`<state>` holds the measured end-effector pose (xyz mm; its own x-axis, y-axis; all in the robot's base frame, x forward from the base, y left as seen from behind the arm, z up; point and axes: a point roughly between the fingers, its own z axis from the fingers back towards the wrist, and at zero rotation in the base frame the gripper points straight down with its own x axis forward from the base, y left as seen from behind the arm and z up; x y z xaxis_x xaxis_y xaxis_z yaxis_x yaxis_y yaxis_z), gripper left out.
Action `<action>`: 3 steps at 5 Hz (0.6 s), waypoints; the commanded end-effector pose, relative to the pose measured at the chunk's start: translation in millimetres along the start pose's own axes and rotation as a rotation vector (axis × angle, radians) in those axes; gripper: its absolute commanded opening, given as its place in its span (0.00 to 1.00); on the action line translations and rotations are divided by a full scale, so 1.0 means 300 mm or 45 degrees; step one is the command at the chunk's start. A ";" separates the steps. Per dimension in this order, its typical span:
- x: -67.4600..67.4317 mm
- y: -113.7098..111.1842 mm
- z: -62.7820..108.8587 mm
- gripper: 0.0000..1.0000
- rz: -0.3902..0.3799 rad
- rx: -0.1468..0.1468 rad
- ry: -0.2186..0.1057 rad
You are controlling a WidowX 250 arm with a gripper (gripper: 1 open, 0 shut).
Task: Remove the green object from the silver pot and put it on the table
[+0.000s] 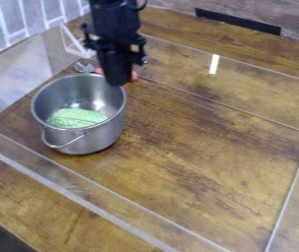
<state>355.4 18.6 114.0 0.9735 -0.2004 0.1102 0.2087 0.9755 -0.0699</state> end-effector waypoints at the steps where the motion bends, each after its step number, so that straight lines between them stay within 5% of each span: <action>1: 0.065 -0.070 0.065 0.00 -0.075 -0.006 -0.076; 3: 0.096 -0.127 0.049 0.00 -0.138 -0.034 -0.063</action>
<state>368.3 -16.1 118.6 0.9520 -0.2807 0.1218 0.2927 0.9515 -0.0946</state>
